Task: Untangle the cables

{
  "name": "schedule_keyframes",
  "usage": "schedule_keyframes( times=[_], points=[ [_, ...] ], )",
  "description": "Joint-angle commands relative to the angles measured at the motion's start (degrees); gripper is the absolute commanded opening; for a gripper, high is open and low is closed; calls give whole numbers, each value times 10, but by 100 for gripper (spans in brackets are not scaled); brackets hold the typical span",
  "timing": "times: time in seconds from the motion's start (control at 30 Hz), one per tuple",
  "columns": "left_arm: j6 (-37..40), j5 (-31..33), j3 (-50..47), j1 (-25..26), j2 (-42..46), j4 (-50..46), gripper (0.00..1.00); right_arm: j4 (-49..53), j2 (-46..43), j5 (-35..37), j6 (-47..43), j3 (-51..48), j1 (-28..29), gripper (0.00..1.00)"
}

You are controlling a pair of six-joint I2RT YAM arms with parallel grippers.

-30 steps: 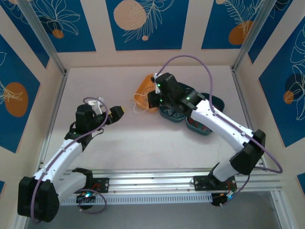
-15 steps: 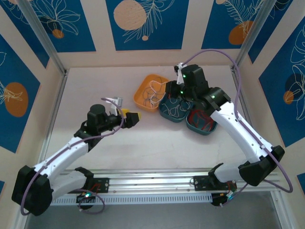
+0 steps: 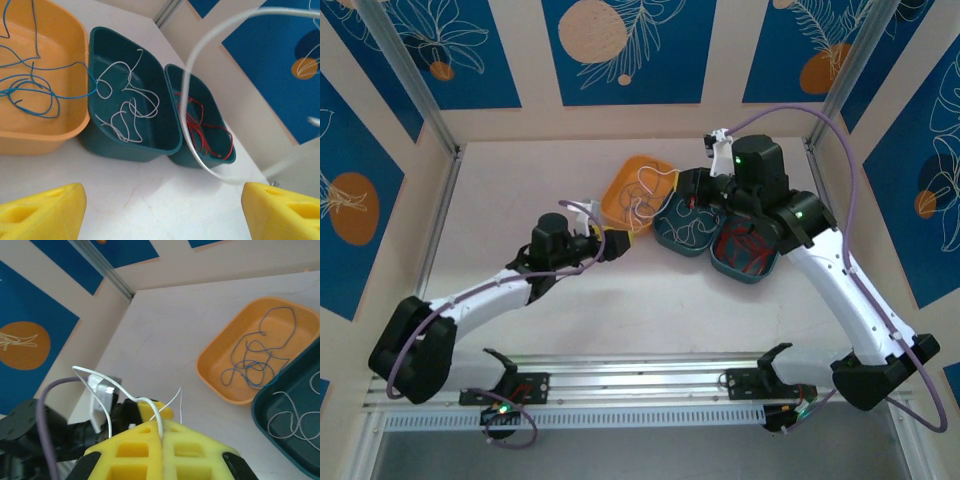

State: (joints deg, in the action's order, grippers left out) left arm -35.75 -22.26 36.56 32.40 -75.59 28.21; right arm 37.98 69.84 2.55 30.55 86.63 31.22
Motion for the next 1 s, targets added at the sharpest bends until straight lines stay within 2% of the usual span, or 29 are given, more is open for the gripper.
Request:
schedule_keyframes(
  times=[0.0,0.17,0.37,0.47,0.5,0.6,0.67,0.83,0.97],
  points=[
    [-46,6,20,5,-17,85,80,-15,-18,-52,4,1,-6,0],
    [-71,-6,27,4,-41,124,77,-39,-23,-108,3,-11,-13,0],
    [-109,-12,28,3,-64,183,75,-49,-19,-129,6,-17,-17,0],
    [-128,-21,33,3,-79,218,70,-49,-15,-141,6,-17,-20,0],
    [-134,-25,36,3,-83,226,67,-49,-14,-143,7,-17,-21,0],
    [-134,-35,46,3,-93,219,35,-44,-16,-132,4,-18,-26,0],
    [-125,-28,45,3,-89,192,23,-37,-24,-109,2,-19,-33,0],
    [-68,25,36,0,-45,54,12,1,-51,-19,13,-24,-81,0],
    [-4,68,39,0,-4,-73,9,10,-74,5,28,-41,-132,0]
  ],
)
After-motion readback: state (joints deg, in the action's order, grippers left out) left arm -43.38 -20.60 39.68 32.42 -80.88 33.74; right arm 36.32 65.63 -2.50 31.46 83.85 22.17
